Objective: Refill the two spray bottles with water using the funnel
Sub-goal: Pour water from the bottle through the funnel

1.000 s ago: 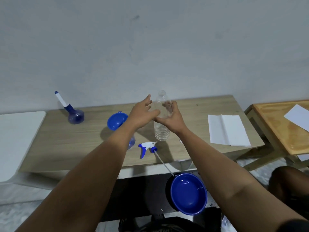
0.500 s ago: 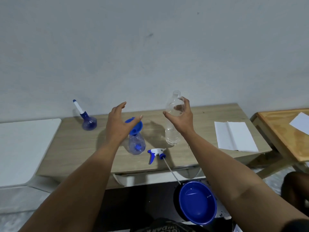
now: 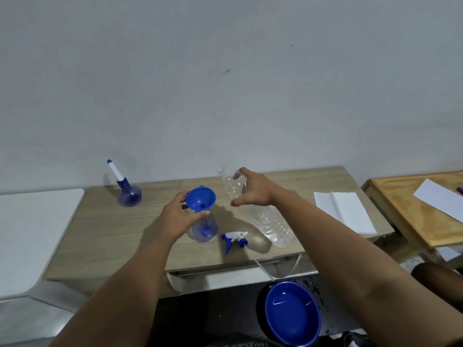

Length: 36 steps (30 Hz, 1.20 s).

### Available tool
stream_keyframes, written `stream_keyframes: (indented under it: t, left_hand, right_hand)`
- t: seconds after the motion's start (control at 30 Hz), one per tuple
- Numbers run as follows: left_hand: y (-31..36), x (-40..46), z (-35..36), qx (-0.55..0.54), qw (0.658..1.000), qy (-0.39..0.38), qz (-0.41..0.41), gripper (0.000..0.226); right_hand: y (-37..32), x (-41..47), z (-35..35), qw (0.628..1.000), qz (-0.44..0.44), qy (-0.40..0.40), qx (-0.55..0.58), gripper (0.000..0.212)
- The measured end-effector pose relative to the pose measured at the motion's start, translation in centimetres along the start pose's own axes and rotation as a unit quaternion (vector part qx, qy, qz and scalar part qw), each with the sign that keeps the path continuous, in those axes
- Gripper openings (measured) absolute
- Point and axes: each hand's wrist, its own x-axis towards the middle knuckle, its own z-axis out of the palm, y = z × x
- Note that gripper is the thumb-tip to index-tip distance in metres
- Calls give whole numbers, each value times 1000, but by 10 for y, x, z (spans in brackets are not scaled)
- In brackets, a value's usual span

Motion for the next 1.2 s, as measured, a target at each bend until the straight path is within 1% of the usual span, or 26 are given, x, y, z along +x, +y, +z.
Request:
stream_keyframes:
  t: [0.17, 0.37, 0.7, 0.93, 1.2]
  left_hand:
    - [-4, 5, 3, -29, 1000, 7, 3, 74]
    - [-5, 5, 4, -19, 1000, 6, 11, 71]
    - [-3, 7, 0, -7, 1000, -3, 14, 73]
    - [-5, 5, 0, -12, 1000, -1, 17, 72]
    - [-3, 4, -1, -3, 1000, 1, 19, 67]
  right_hand:
    - [-4, 2, 13, 998, 18, -39, -53, 76]
    - [-17, 0, 12, 991, 28, -79, -101, 73]
    - [-32, 0, 6, 978, 46, -114, -166, 74]
    - [-45, 0, 6, 968, 52, -134, -208, 70]
    - [-54, 2, -1, 961, 59, -158, -221, 71]
